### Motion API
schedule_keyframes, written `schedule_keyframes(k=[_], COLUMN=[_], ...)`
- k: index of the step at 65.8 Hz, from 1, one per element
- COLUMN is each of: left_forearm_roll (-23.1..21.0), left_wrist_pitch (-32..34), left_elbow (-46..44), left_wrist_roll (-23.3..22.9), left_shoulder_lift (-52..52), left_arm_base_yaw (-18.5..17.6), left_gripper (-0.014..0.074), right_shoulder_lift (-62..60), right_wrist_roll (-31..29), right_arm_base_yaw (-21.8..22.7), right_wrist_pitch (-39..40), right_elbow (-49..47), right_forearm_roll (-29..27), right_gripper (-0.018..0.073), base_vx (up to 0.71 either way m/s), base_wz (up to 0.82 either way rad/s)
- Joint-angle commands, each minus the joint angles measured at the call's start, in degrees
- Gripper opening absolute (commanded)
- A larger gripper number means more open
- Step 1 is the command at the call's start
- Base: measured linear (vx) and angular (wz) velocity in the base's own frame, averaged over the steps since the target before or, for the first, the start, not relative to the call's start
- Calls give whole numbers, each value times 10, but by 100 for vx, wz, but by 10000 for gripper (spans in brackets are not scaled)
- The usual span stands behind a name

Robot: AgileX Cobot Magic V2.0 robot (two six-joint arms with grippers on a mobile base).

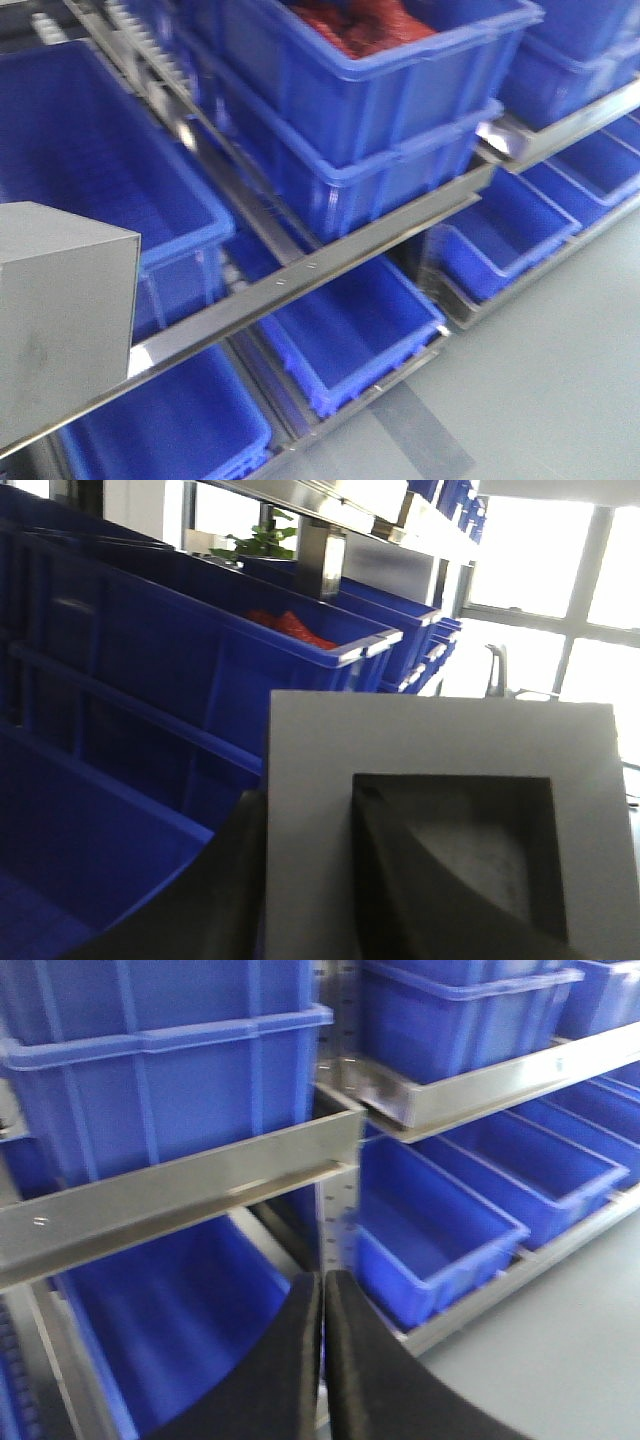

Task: Sort gray base to blue bin
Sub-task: 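Drive along the bin racks to the empty blue bin, then extend the left arm and lower the gray block into the blue bin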

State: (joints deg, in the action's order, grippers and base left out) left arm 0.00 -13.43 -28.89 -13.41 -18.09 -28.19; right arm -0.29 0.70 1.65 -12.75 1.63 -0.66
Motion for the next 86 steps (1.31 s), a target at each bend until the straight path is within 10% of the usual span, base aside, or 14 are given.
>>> schedule_keyframes(k=[1, 86], left_forearm_roll=[0, 0], left_wrist_pitch=[62, 62], left_elbow=[-18, -18], left_wrist_roll=[-4, -4], left_shoulder_lift=[-4, -4], left_arm_base_yaw=[-1, -1], left_gripper=[-6, -6], right_shoulder_lift=[10, 10], right_wrist_roll=[-7, -7], right_arm_base_yaw=[2, 2], right_wrist_pitch=[42, 42], right_elbow=[1, 1], right_forearm_roll=[3, 3], right_gripper=[-5, -5], base_vx=[16, 12], base_wz=[68, 45])
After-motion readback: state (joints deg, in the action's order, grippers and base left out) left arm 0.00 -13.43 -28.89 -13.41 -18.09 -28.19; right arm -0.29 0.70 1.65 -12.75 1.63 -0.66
